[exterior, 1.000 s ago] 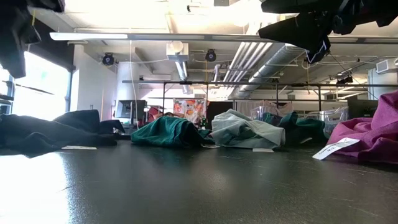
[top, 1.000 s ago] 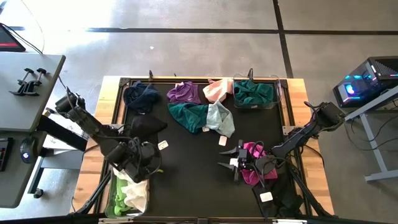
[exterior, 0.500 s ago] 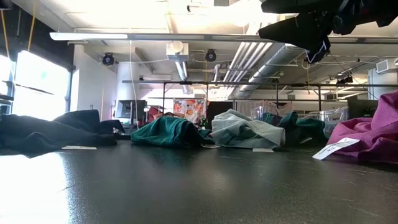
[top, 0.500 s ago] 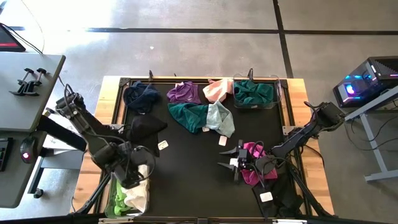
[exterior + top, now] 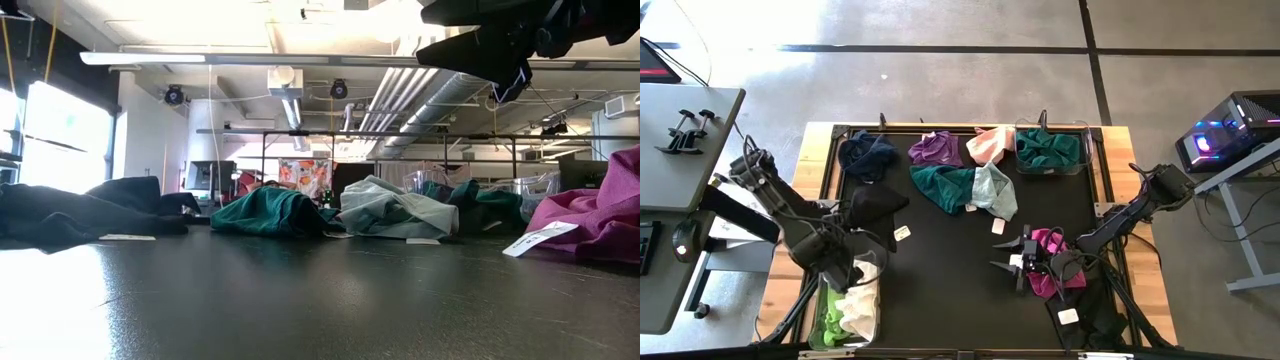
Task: Sort towels by color in basket
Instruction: Adjust the bottom transparent bin
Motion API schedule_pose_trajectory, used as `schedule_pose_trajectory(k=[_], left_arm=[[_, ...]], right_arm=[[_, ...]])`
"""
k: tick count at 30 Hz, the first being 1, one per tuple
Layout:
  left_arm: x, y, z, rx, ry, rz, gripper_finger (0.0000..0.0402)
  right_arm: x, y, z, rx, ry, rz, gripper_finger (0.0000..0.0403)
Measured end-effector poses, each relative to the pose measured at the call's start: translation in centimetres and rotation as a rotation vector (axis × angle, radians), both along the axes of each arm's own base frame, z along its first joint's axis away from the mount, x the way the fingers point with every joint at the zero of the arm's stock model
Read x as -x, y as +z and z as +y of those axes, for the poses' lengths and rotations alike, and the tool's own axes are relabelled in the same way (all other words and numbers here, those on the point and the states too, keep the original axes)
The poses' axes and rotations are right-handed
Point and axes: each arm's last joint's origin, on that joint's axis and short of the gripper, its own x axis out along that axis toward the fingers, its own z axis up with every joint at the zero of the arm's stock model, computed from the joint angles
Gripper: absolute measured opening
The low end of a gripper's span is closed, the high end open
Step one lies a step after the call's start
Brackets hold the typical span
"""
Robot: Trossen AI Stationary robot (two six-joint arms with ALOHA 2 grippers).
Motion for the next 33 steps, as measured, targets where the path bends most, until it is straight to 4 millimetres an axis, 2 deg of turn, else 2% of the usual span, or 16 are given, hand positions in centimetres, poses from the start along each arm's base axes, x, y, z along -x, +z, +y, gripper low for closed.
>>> schedule_pose_trajectory(k=[3,10,13,17,24,29,33], left_arm=[[-0.1,-0.5,0.4,0.017,0.026,0.049,0.0061],[0.7,-3.3,1.3,-0.052,-0.061,0.156,0.0165],[0.9,-4.3,1.7,-0.078,-0.095,0.186,0.0178],[0.9,-5.2,1.7,-0.085,-0.154,0.173,0.0152],[0.9,-5.4,1.9,-0.099,-0.175,0.17,0.0073],[0.7,-5.5,1.7,-0.077,-0.272,0.17,0.0017],[0.5,-5.5,1.8,-0.065,-0.339,0.18,0.0008]], right_arm=[[0.0,0.0,0.0,0.0,0.0,0.0,0.0201],[0.0,-0.1,0.0,0.006,0.0,0.009,0.0201],[0.0,-0.1,0.0,0.01,0.0,0.014,0.0201],[0.0,-0.1,0.0,0.009,0.0,0.013,0.0201],[0.0,-0.1,0.0,0.005,-0.001,0.012,0.0201],[0.0,-0.1,0.0,0.005,-0.001,0.011,0.0201],[0.0,-0.1,0.0,0.005,-0.001,0.011,0.0201]])
